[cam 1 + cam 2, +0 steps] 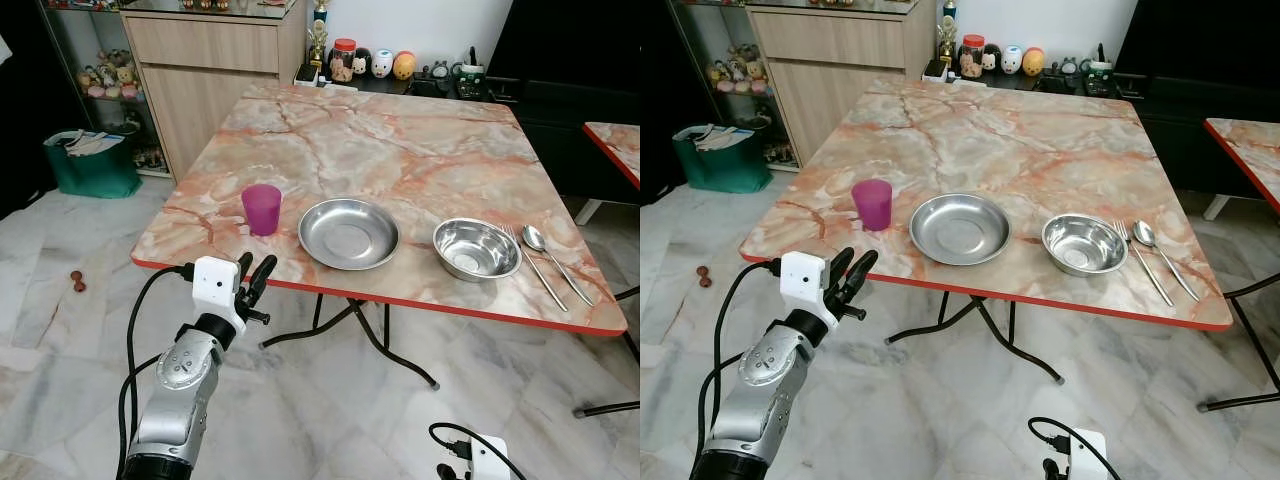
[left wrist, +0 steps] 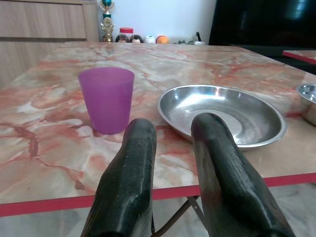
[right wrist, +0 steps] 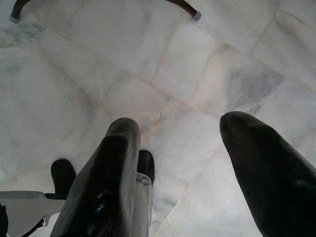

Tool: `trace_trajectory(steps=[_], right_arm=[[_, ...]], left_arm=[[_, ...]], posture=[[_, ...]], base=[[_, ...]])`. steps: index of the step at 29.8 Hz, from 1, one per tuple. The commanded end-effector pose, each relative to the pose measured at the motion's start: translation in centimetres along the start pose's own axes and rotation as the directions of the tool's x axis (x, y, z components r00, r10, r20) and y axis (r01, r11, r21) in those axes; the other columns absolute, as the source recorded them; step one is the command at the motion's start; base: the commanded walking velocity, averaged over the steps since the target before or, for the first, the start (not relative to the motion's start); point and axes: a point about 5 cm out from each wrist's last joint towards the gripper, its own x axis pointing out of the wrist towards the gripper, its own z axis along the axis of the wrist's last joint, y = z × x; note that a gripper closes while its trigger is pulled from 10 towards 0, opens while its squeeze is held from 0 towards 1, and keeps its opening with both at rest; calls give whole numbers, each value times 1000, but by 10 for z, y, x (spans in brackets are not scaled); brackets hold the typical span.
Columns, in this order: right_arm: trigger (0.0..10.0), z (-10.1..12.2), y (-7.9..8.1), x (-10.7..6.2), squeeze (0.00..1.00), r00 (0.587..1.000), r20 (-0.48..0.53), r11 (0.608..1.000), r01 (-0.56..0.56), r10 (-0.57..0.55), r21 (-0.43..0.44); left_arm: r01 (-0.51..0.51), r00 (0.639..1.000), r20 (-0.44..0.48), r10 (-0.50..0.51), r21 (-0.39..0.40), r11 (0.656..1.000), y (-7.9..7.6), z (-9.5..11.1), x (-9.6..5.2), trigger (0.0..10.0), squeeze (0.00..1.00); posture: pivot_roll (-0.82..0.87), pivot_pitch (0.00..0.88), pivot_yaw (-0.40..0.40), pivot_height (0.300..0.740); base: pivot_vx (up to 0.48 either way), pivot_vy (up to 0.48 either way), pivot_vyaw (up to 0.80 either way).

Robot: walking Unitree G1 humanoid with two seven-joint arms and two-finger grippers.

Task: Setting the table

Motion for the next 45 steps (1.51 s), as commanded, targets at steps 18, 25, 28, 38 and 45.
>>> trace_trajectory(steps=[18, 25, 28, 38, 45], right_arm=[[10000, 1, -2, 0, 0, 1000, 9, 1000, 7, -7, 3], [10000, 1, -2, 0, 0, 1000, 5, 1000, 4, -4, 1], [10000, 1, -2, 0, 0, 1000, 4, 1000, 4, -4, 3], [10000, 3, -1, 0, 0, 1000, 14, 1000, 4, -4, -1], [10000, 3, -1, 0, 0, 1000, 16, 1000, 4, -4, -3]], left_arm=[[9, 1000, 14, -9, -14, 1000, -5, 4, 1, 10000, 0], [7, 1000, 14, -7, -15, 1000, -5, 4, 0, 10000, 0], [6, 1000, 13, -6, -14, 1000, -5, 4, 0, 10000, 0], [3, 1000, 12, -3, -13, 1000, -4, 4, 0, 10000, 0], [2, 1000, 11, -1, -15, 1000, -4, 4, 0, 10000, 0]], posture=[[129, 0, -59, 740], [130, 0, -60, 740], [131, 0, -60, 740], [131, 0, -60, 740], [133, 0, -61, 740]], base=[[0, 0, -243], [0, 0, -78], [80, 0, -617], [243, 0, 0], [243, 0, 0]])
